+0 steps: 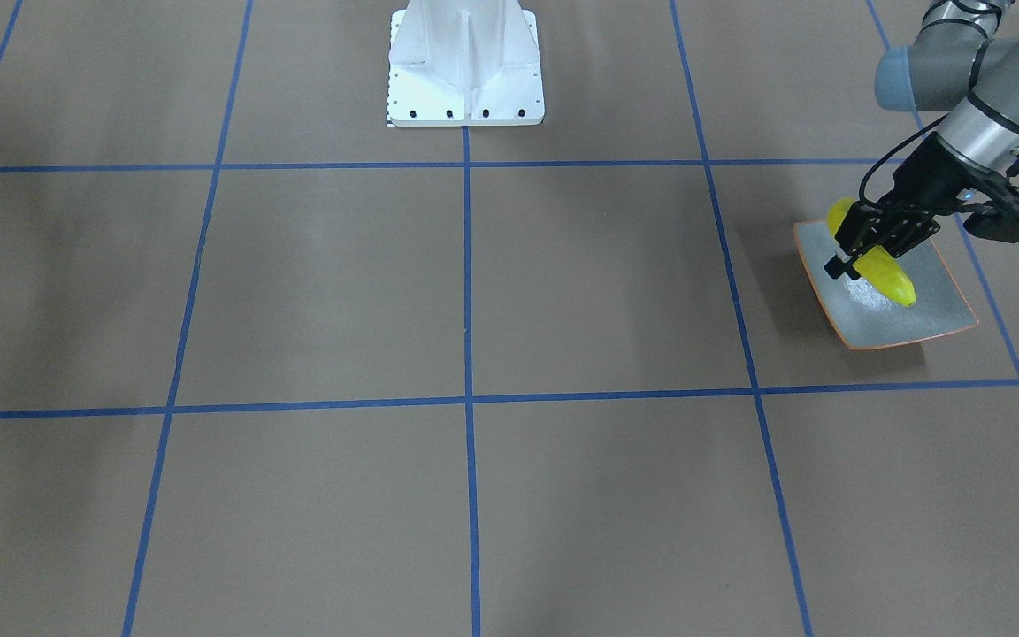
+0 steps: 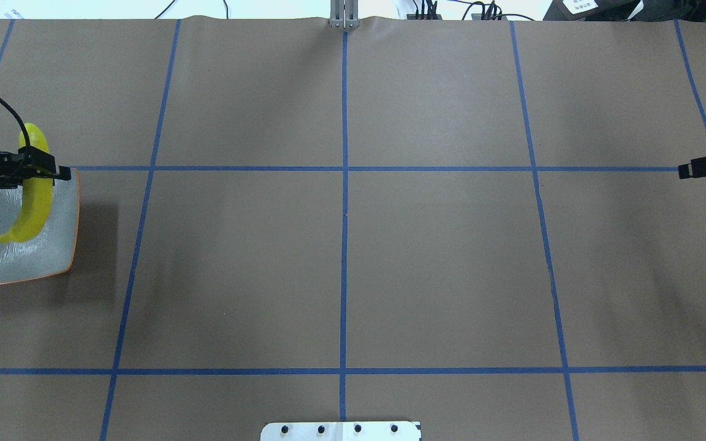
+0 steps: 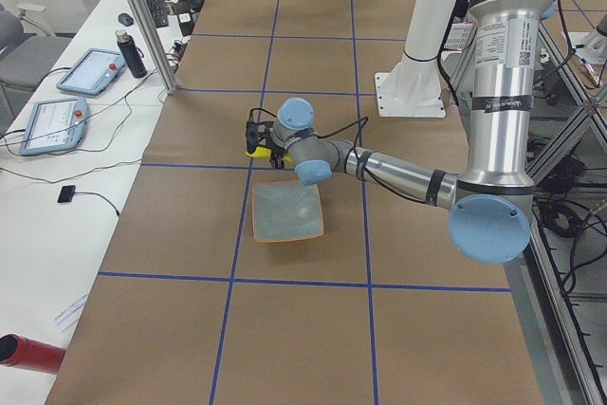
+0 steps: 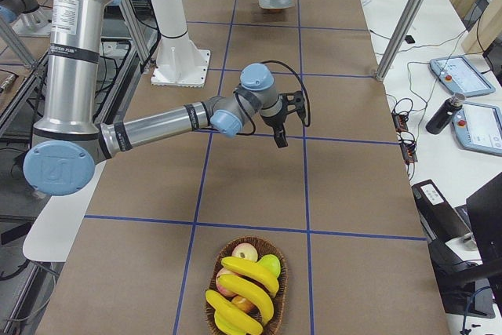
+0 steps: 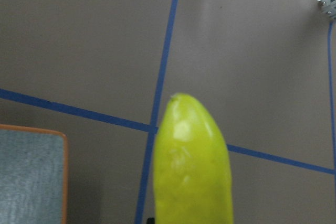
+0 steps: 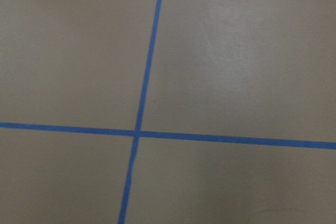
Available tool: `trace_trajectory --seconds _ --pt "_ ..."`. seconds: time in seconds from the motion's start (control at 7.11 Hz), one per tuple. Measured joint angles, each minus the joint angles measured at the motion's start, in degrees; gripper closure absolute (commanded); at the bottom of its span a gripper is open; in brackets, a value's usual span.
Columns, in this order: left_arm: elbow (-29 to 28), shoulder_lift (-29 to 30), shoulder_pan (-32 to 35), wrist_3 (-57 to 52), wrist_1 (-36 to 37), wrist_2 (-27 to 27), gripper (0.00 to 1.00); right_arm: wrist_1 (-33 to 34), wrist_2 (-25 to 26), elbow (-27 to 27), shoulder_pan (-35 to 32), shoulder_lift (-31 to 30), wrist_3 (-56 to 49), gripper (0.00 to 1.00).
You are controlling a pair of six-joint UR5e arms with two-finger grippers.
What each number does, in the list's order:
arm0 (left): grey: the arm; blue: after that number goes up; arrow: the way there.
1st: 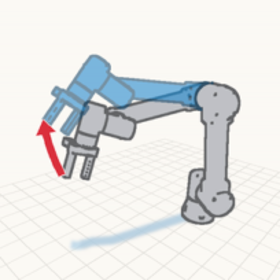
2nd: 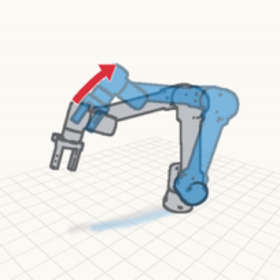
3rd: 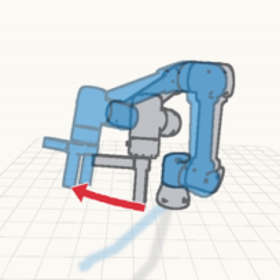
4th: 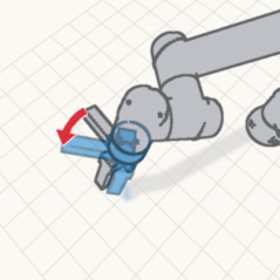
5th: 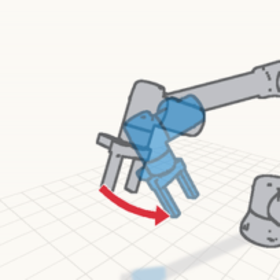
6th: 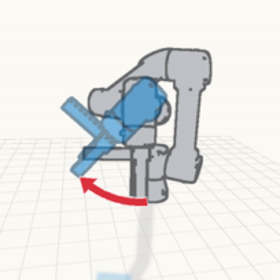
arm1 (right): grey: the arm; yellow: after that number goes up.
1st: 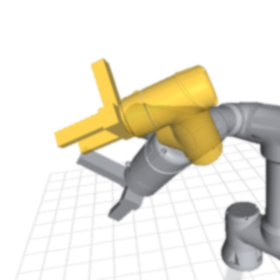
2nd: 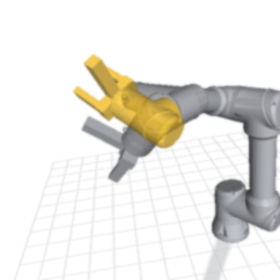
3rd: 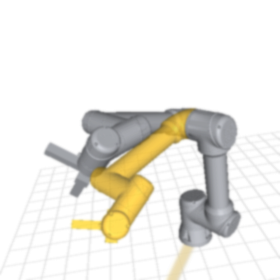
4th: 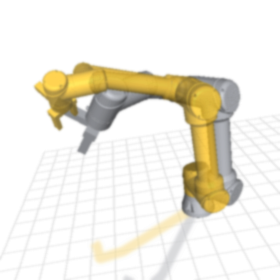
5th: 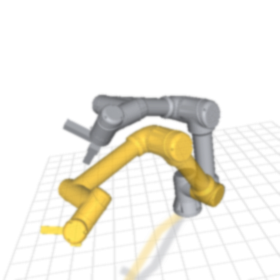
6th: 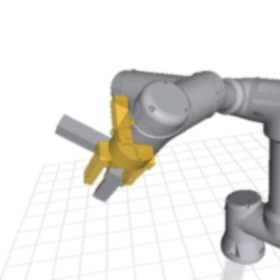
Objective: Transfer all bananas from basket to plate
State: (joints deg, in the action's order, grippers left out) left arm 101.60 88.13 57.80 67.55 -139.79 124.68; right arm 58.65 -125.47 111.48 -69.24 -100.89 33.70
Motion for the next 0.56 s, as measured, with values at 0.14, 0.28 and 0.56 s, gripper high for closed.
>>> trace_trajectory --seconds 0.14,0.28,0.56 --pt "-1.24 -0.90 0.02 -4.19 -0.03 -0.86 1.00 -0.02 -2.29 -2.47 -4.01 -1.74 -8.07 0.00" --pt "-2.42 -1.31 0.03 -7.50 -0.02 -2.17 0.87 0.03 -4.63 -5.13 -8.07 -2.84 -15.43 0.00" --pt "-5.13 -1.58 0.03 -14.00 -0.05 -3.68 0.44 0.19 -8.27 -11.89 -16.24 -3.40 -29.07 0.00"
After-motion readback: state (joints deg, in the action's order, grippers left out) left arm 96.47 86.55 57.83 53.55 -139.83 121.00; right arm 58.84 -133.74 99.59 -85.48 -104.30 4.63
